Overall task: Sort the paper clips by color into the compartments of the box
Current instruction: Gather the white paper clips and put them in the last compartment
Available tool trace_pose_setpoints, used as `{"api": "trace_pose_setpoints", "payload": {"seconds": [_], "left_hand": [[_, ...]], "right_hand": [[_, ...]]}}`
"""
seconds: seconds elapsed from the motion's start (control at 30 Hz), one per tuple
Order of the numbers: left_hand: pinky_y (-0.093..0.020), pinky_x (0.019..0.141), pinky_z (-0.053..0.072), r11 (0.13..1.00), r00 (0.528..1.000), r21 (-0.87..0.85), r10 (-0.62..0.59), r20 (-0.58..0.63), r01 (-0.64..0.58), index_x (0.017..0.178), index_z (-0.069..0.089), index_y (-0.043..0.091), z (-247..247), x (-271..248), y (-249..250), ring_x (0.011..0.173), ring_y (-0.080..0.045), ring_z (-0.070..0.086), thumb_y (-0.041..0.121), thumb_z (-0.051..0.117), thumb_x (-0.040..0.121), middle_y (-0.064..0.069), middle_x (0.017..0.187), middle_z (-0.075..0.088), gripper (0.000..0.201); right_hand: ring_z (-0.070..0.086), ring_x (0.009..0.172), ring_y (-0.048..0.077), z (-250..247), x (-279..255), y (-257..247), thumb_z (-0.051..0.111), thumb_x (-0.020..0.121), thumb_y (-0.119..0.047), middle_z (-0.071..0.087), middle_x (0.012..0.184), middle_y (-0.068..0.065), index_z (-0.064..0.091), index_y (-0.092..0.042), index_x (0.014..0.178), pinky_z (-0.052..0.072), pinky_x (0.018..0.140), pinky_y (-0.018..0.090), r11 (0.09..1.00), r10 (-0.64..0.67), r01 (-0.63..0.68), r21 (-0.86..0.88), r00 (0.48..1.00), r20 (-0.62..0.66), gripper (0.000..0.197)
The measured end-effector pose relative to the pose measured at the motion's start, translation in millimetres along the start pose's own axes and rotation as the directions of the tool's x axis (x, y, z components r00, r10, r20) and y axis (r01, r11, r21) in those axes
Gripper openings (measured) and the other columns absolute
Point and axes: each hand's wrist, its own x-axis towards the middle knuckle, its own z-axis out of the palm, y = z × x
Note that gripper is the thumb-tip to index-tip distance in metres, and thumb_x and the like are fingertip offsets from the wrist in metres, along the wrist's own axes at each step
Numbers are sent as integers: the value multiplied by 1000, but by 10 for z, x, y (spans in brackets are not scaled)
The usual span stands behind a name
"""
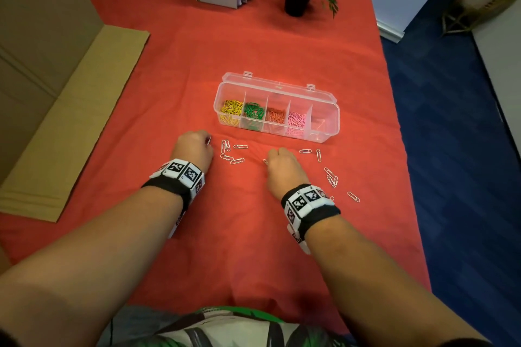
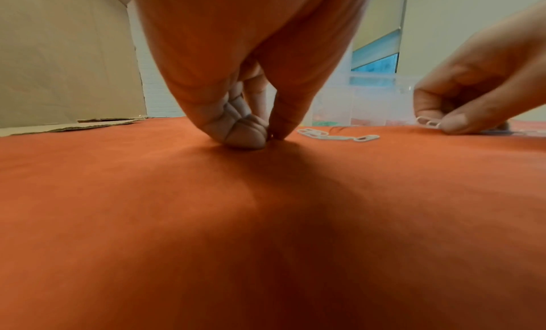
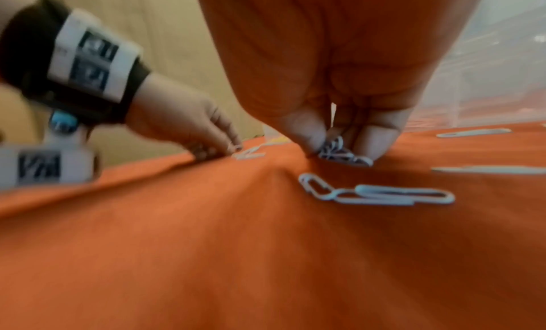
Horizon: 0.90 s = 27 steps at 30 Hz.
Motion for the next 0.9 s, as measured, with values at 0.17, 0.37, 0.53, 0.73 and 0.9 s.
{"api": "trace_pose_setpoints", "payload": {"seconds": [0.17,0.37,0.53,0.73,0.9], "left_hand": [[-34,85,47,989,995,-118,-85,54,91,106,65,12,-35,7,46,95,-33,62,10,53,80,-15,101,69,29],[-16,37,44,410,803,-691,-321,501,595,64,47,13,-123,-87,276,53,-17,40,2,33,83,-5,62,39,26],[-19,44,51,120,767,-764,-225,601,634,61,41,10,-181,-124,349,58,-18,43,2,23,80,-9,68,46,27],[-17,40,49,258,799,-762,-304,519,594,63,39,9,-132,-37,405,59,-16,45,-9,19,79,-7,68,46,31],[-21,45,46,238,771,-743,-335,542,626,65,42,11,-146,37,396,45,-12,47,-1,22,84,-3,52,49,30]], "right_hand": [[56,78,22,-65,38,223,45,89,-4,57,93,9,58,-13,93,47,72,32,783,171,-213,584,977,127,16],[44,54,15,-287,-133,346,36,87,-3,46,67,5,49,-10,72,40,47,23,-76,228,-383,921,892,389,21],[51,65,19,-188,-94,336,50,84,-10,55,73,2,51,-20,68,39,55,24,728,283,-353,587,936,211,19],[48,110,34,65,-218,199,50,86,-22,49,116,15,50,-4,112,44,95,40,994,111,-110,-14,992,67,31],[54,98,32,10,-174,162,48,89,-13,54,104,14,51,-11,94,43,84,33,958,91,-119,262,989,117,6]]}}
